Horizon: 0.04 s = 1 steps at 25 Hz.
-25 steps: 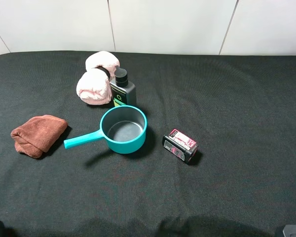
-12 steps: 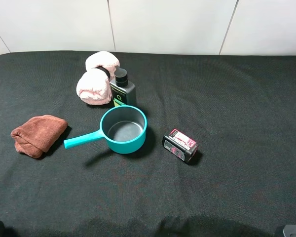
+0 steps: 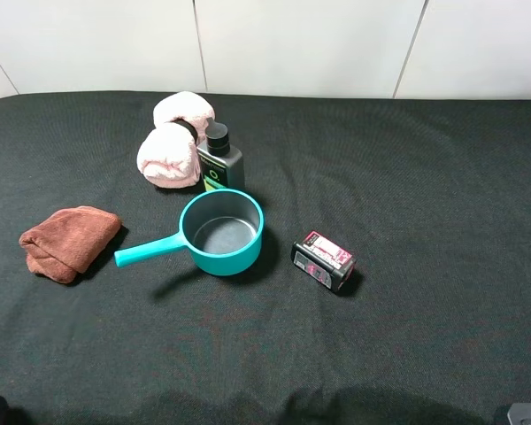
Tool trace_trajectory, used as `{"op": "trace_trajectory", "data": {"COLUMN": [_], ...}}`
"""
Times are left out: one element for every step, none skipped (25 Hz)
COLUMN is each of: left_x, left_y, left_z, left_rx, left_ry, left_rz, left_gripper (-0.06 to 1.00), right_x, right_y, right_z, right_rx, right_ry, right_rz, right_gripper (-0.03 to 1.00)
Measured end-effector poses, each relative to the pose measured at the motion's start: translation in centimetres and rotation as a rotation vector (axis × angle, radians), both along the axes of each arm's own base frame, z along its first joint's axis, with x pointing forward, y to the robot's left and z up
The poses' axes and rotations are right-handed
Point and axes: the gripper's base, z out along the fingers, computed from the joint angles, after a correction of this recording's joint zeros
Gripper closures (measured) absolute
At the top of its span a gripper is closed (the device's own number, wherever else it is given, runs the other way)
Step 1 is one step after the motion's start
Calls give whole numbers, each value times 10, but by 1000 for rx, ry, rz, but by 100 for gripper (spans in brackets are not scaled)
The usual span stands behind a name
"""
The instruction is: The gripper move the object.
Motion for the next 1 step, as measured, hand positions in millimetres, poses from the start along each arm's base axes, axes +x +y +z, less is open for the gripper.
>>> {"op": "trace_trajectory", "data": {"left_x": [0], "left_y": [0], "left_z": [0], "left_rx": [0], "left_ry": [0], "left_rz": [0], "left_gripper": [18], "right_x": [0], "right_y": [0], "right_z": [0], "right_rx": [0], "right_ry": [0], "right_rz": [0], "right_gripper": [27]}}
